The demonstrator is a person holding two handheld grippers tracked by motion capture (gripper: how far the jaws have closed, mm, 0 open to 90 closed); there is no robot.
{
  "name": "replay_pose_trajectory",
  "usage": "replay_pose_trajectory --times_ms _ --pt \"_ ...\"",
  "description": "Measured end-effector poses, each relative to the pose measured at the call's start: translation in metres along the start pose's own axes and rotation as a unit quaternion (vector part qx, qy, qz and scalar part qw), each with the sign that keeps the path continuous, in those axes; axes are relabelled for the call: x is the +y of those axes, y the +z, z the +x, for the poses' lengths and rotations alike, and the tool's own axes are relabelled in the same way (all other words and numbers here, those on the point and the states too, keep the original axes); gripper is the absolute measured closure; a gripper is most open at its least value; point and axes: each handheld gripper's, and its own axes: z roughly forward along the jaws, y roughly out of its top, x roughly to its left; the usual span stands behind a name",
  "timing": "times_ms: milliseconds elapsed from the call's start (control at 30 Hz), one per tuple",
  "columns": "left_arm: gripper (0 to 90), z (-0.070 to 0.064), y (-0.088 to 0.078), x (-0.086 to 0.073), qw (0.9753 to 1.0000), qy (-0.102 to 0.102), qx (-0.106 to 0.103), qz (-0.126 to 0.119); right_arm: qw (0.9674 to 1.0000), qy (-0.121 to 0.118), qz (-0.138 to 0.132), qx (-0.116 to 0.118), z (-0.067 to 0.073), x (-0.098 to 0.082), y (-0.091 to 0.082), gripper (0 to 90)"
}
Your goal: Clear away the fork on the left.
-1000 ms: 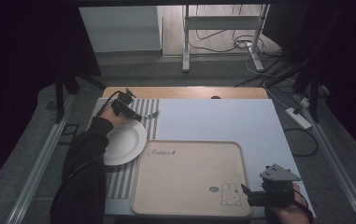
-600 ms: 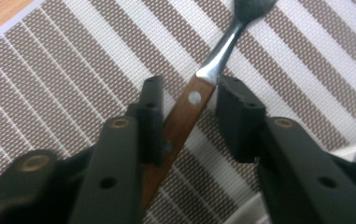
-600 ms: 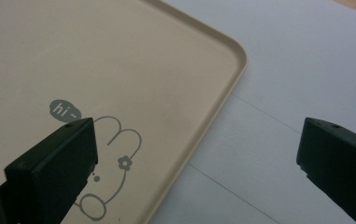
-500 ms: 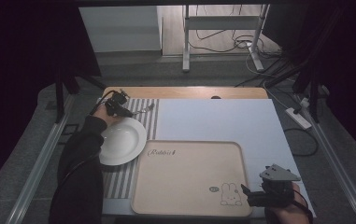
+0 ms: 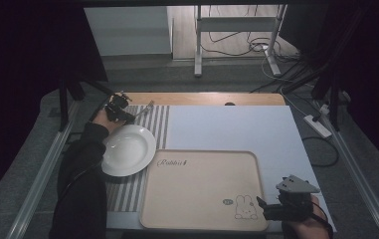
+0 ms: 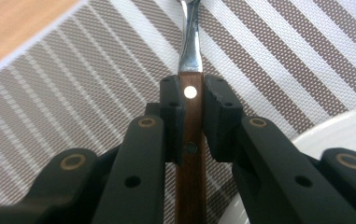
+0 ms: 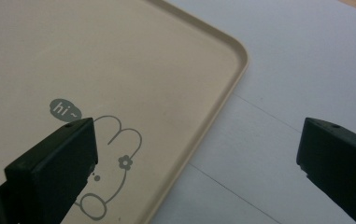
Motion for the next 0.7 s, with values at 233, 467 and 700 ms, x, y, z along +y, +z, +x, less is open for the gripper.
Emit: replay_pose_trajectory --times_ms 233,467,700 --pt "78.0 0.004 -0.015 -0.003 0.9999 -0.007 0.006 -0.009 1.0000 0.000 0.000 0.000 0.000 0.000 0.000 0.0" --pt "78.0 0.007 -0.036 -0.005 0.9995 -0.006 0.025 -0.017 1.0000 -0.001 0.000 0.000 0.001 0.000 0.000 0.0" --pt "78.0 0.003 -0.044 -0.006 0.9997 0.001 0.015 -0.019 1.0000 -0.003 0.001 -0.001 0.001 0.000 0.000 0.0"
